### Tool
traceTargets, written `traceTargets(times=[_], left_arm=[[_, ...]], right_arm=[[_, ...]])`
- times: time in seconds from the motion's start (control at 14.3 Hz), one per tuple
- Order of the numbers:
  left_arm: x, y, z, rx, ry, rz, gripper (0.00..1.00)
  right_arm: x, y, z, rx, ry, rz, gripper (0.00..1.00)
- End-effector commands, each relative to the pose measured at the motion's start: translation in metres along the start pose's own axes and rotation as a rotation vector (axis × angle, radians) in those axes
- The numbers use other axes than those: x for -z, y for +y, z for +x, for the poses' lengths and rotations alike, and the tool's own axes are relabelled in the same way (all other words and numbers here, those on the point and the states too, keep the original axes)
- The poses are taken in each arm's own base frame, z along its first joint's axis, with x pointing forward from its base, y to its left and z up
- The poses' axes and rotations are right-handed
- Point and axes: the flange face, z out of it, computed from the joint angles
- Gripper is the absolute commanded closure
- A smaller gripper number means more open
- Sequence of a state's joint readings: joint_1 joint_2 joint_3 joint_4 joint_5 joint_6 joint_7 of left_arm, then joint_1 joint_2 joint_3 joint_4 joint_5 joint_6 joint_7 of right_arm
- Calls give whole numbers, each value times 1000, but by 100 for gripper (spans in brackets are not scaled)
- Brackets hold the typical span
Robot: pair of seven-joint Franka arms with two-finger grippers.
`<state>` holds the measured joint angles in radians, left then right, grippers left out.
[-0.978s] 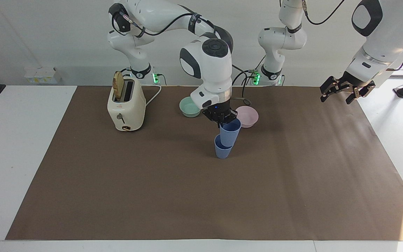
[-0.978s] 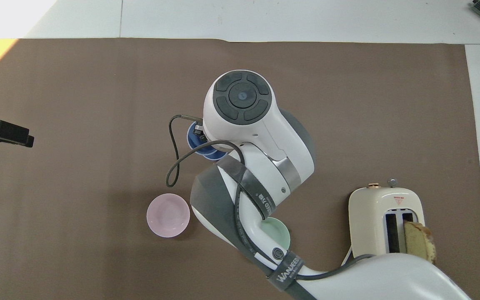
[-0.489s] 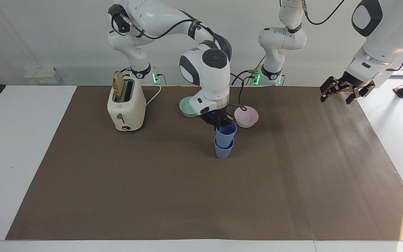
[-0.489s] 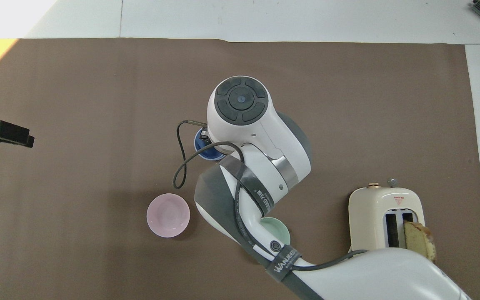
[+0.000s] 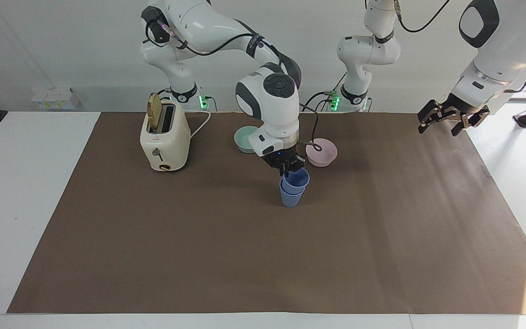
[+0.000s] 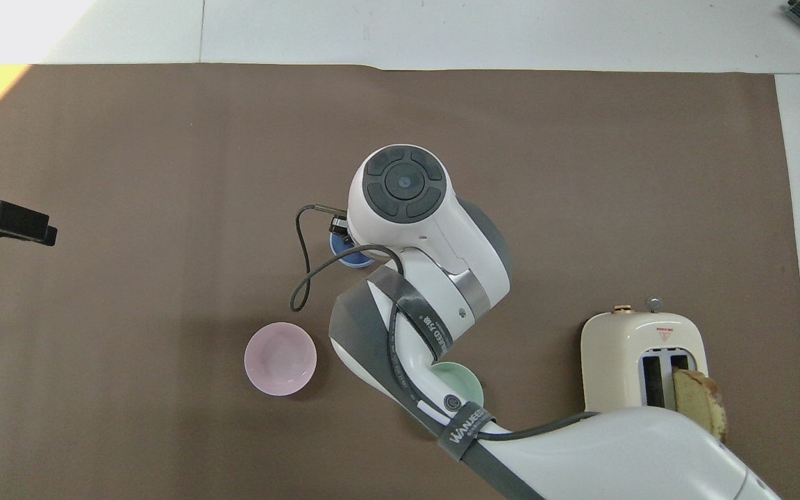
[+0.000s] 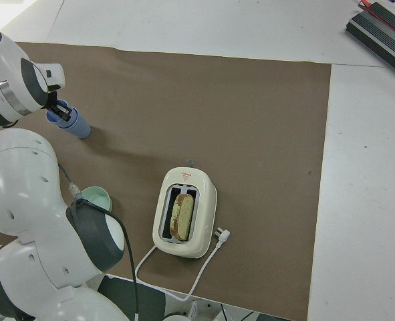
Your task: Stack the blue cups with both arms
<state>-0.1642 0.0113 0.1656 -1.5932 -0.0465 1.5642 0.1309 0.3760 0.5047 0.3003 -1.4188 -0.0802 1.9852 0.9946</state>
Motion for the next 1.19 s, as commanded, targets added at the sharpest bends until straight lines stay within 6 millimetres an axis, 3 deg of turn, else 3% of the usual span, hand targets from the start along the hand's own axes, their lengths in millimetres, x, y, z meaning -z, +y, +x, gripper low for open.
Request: traceTargets(times=[0.0,0.14,0.21,0.42,0.77,0.91,1.12], left_arm=[[2,-2,-6,-2,-3,11,0],[2,-2,-6,-2,-3,11,0],[2,-2,-6,-2,-1,10,0],[2,-2,-5,-4,-1,12,0],[1,-2,-6,-4,-4,10,0],[1,-2,-6,-4,-4,11,0],[2,-2,-6,-6,-1,12,0]], right_arm=[[2,5,1,-15,23,-9,0],[12,9,4,-20,15,-32,0],[28,15,12,-29,23,-35,0],[97,54,36,22,92,-104,0],[182,125,69,116,77,-160,0],[225,148,63,125,107,-146,0],[252,174,54,132,91,-179,0]])
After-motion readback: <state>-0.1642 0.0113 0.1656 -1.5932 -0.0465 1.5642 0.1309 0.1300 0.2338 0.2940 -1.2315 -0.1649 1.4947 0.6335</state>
